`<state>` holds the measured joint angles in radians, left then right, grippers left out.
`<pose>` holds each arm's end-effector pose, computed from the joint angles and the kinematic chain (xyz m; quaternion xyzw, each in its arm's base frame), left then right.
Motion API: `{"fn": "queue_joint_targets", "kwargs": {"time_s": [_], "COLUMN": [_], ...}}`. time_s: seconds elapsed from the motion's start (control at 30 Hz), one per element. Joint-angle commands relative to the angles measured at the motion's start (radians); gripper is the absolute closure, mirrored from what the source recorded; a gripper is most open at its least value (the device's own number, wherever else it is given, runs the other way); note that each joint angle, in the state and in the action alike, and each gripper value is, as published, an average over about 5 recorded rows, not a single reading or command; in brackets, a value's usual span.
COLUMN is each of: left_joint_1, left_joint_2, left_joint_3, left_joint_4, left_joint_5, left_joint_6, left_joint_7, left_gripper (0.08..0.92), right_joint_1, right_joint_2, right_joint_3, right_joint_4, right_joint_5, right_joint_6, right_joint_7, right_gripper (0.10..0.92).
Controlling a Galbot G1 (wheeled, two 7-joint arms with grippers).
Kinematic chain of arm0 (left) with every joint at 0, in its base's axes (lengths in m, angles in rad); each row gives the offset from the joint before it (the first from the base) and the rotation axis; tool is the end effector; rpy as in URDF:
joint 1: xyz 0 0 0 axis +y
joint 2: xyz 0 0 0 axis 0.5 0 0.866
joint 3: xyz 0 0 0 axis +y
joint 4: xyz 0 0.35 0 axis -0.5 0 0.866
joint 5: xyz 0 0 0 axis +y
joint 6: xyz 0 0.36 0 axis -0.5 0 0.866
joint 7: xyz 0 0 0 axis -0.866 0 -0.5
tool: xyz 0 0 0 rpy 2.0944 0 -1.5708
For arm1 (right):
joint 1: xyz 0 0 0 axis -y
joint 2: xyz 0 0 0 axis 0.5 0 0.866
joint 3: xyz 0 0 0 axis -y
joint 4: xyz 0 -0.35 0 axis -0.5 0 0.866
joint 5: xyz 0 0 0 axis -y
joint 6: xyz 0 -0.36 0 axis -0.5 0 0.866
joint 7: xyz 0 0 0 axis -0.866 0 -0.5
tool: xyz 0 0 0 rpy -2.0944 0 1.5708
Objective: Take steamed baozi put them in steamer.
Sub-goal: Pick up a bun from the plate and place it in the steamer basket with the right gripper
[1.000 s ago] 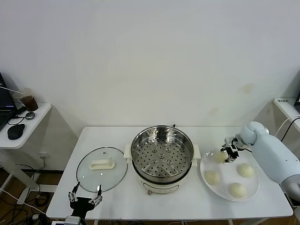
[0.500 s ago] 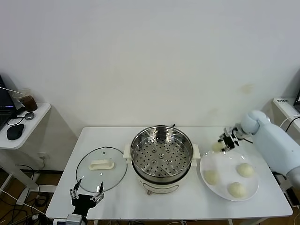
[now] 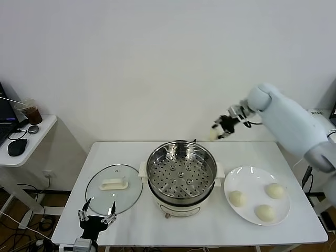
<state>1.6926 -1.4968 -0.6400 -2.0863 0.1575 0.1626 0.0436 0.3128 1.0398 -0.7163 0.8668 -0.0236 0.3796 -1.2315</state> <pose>0.1466 0.0490 -0.3224 0.0134 -0.9796 -0.1354 0.1476 0.6388 -0.0714 -0.0455 0.6087 -0.4890 0.6132 0.1200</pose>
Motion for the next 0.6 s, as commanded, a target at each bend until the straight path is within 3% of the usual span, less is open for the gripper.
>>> {"fn": "queue_joint_targets", "kwargs": {"time_s": [0.03,0.33,0.6], "left_joint_1": [0.0,0.006,0.013], "left_joint_2": [-0.004,-0.03,-0.034], "left_joint_3": [-0.002,0.005,0.005], "left_joint_4": [-0.002,-0.005,-0.009], "left_joint_5": [0.001,0.003,0.004], "left_joint_6": [0.0,0.0,-0.001], "left_joint_7": [-0.001,-0.005,-0.01], "left_gripper": [0.177,0.177,0.177], "right_joint_1": [0.147,0.112,0.071], "right_joint_2": [0.129,0.167,0.167], "right_joint_3": [-0.158,-0.22,-0.223], "right_joint_4": [0.035,0.175,0.196], "right_joint_5": [0.128,-0.07,-0.205], "right_joint_6": [0.282,0.44,0.448], "right_joint_7": [-0.018,0.048,0.056], "right_gripper": [0.55,0.55,0.55]}}
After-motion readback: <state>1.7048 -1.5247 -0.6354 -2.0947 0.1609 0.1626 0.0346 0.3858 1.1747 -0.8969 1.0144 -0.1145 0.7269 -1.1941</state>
